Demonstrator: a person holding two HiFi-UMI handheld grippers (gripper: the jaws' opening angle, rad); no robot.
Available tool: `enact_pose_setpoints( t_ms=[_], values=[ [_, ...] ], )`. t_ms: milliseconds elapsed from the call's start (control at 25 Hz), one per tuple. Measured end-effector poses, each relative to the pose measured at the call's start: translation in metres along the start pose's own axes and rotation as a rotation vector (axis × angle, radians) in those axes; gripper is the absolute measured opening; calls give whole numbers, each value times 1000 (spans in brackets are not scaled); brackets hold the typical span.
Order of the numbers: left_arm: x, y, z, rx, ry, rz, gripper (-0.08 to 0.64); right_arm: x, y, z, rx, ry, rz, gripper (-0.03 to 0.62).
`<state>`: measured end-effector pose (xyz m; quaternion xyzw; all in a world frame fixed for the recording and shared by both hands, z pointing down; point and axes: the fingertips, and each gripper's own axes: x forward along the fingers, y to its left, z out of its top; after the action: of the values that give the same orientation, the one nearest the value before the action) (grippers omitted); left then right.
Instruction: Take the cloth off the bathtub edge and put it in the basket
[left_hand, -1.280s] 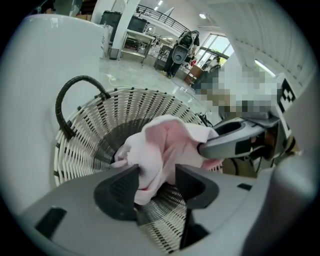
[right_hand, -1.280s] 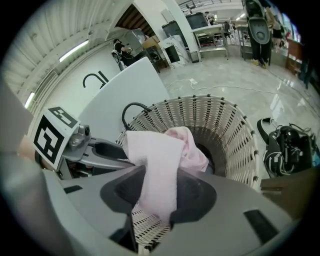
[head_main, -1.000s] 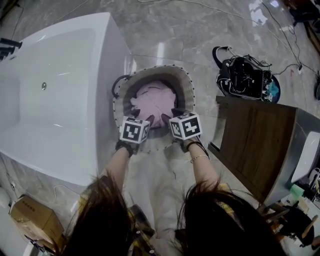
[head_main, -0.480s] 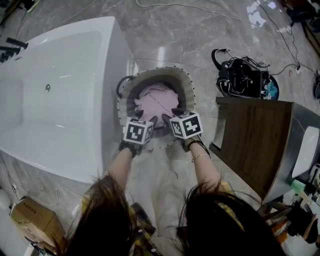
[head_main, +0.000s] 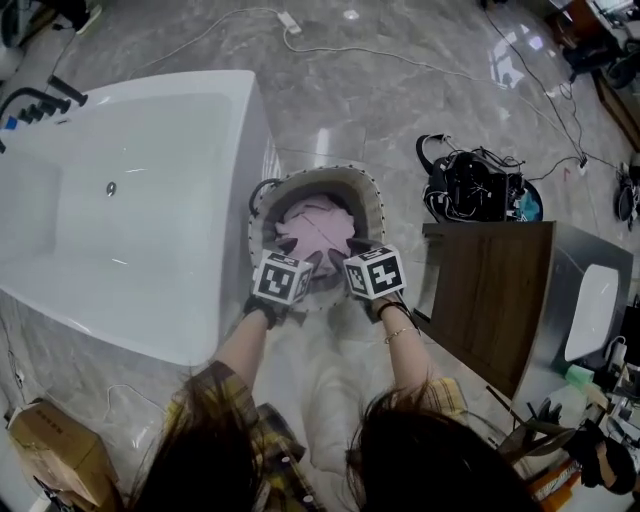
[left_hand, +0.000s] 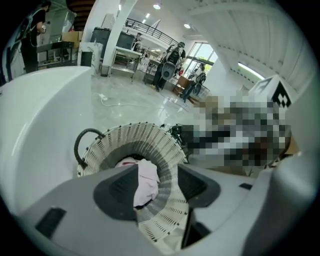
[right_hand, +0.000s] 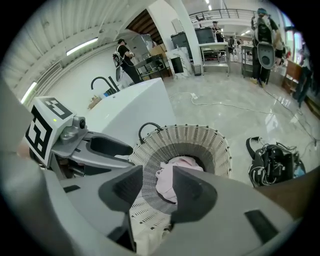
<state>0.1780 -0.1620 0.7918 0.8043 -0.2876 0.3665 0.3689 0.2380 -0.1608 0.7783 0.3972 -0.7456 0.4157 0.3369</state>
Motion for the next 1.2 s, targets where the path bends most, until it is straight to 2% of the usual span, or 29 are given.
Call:
enact_pose_setpoints(
  t_ms=[360, 520, 680, 840, 1040, 1200],
  values=[
    [-73, -29, 63, -25, -146, -36, 238, -84, 25, 63, -7, -142, -26, 184],
    [-120, -42, 101, -36, -253, -37, 220, -123, 44, 97, -40, -223, -29, 177],
    [-178, -55, 133, -22, -359, -38, 195, -171, 71, 137, -67, -334, 1, 175],
    [-236, -64, 155, -17, -441, -42, 171, -226, 104, 180, -132, -444, 22, 164],
    [-306, -76, 189, -24, -590, -27, 129, -288, 154, 234, -218, -593, 73, 140],
    [-364, -87, 212, 15, -704, -13, 101, -327, 202, 263, -330, -684, 118, 120]
  ],
)
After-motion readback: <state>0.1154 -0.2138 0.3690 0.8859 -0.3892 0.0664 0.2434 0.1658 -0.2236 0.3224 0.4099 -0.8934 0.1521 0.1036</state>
